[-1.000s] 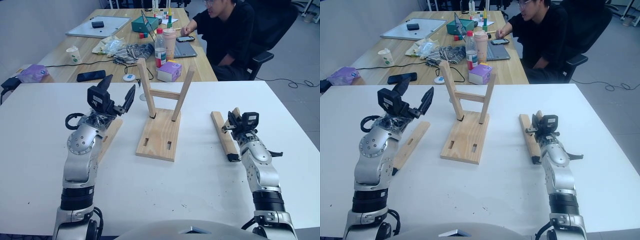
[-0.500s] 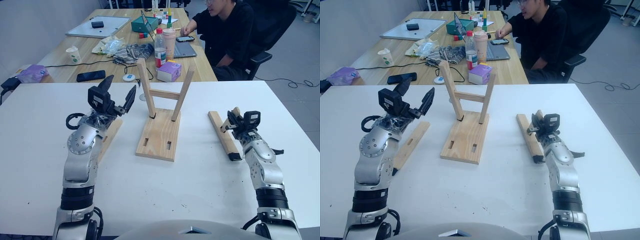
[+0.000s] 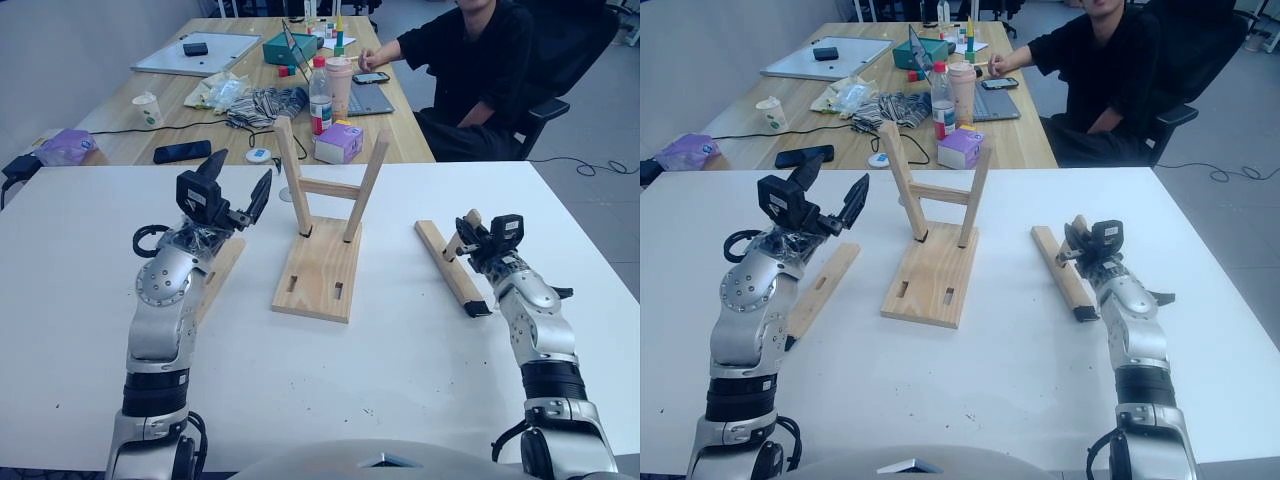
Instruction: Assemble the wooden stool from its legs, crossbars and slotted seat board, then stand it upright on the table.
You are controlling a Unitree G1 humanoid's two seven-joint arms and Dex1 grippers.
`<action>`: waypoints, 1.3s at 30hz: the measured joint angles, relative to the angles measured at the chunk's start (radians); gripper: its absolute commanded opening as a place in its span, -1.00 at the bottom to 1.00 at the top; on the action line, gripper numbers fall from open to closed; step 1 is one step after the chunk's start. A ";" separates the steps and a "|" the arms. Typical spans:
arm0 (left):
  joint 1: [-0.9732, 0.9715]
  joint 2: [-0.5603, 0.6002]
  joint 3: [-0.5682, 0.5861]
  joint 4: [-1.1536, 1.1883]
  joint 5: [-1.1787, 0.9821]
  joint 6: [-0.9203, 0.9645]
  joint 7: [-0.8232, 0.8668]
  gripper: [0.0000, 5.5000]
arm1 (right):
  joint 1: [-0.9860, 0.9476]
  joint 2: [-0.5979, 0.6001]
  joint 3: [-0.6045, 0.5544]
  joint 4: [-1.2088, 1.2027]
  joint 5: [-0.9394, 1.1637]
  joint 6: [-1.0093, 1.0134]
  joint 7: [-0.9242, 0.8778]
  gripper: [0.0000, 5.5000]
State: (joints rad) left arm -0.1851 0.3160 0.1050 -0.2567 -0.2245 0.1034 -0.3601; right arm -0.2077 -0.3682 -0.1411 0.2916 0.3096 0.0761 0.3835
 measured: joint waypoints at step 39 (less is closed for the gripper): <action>-0.014 -0.018 0.034 0.050 -0.001 -0.032 0.121 0.36 | -0.056 -0.040 0.048 0.074 -0.017 -0.020 0.044 -0.85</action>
State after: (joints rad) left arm -0.1992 0.2976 0.1388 -0.2070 -0.2251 0.0711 -0.2395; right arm -0.2638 -0.4085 -0.0928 0.3654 0.2930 0.0562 0.4278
